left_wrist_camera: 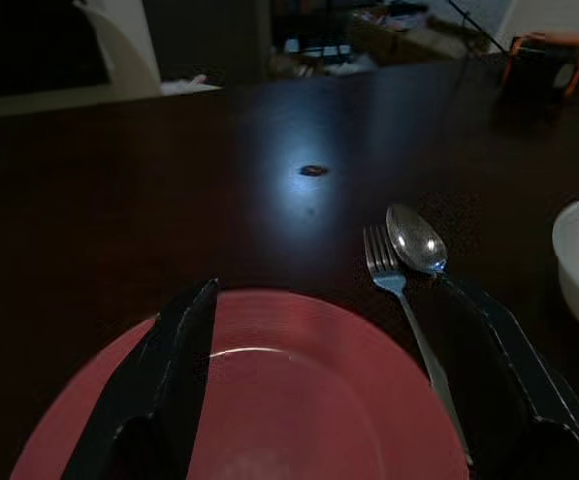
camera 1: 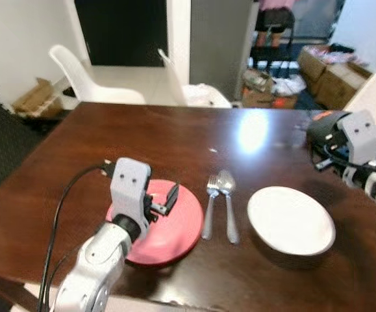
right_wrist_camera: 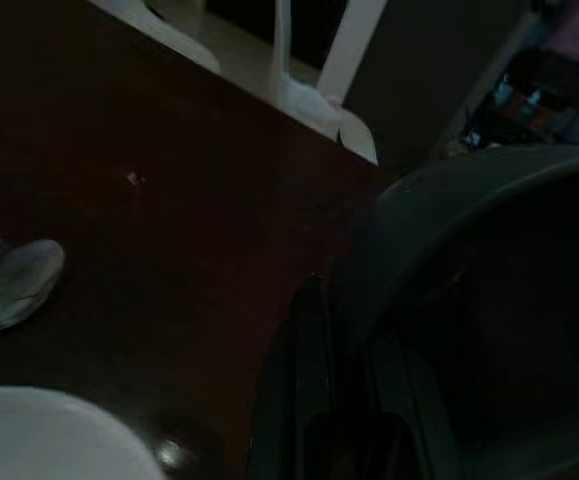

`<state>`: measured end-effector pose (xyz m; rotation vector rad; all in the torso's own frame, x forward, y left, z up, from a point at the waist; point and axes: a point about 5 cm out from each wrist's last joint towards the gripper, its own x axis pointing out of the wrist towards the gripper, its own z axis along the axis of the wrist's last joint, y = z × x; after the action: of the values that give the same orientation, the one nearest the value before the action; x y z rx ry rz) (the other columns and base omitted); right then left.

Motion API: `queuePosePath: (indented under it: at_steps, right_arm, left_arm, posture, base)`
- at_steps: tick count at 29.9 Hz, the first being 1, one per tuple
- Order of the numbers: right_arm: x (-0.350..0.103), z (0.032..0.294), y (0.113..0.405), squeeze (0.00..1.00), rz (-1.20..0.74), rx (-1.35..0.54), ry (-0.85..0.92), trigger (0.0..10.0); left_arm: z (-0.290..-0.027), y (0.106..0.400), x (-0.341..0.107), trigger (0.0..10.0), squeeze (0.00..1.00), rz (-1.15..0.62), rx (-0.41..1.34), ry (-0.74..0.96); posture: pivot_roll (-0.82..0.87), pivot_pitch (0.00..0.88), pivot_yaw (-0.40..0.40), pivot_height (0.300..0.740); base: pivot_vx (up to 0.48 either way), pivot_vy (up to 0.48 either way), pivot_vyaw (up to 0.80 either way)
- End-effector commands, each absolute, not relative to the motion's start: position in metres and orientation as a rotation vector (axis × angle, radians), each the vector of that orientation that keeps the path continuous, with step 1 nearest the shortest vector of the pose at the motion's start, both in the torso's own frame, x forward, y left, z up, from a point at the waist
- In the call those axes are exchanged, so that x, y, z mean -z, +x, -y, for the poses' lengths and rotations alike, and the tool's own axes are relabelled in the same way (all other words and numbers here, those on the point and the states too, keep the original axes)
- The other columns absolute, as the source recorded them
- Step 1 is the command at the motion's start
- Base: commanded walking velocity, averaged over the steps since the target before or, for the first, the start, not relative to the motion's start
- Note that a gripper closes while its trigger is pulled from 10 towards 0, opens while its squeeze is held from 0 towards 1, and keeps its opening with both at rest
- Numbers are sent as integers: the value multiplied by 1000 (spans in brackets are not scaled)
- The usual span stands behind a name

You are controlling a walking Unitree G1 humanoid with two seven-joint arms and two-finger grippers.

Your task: Setting the table

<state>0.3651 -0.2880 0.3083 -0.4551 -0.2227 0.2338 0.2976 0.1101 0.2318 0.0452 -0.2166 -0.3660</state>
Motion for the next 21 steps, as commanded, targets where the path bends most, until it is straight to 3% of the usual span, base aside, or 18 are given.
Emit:
queuePosePath:
  at_steps: [1, 7, 21]
  right_arm:
    - [-306, 284, 365, 0, 228, -258, -448, 10000]
    - [-306, 284, 364, 0, 228, -259, -448, 10000]
    - [-304, 282, 364, 0, 211, -279, -448, 10000]
  left_arm:
    - [-119, 300, -226, 10000, 0, 192, 327, 63]
    - [-118, 299, -226, 10000, 0, 197, 325, 66]
    - [-114, 297, -226, 10000, 0, 207, 340, 79]
  posture:
    - [4, 185, 113, 740]
    - [3, 186, 112, 740]
    - [2, 190, 111, 740]
  base:
    - [0, 461, 0]
    - [0, 461, 0]
    - [0, 0, 0]
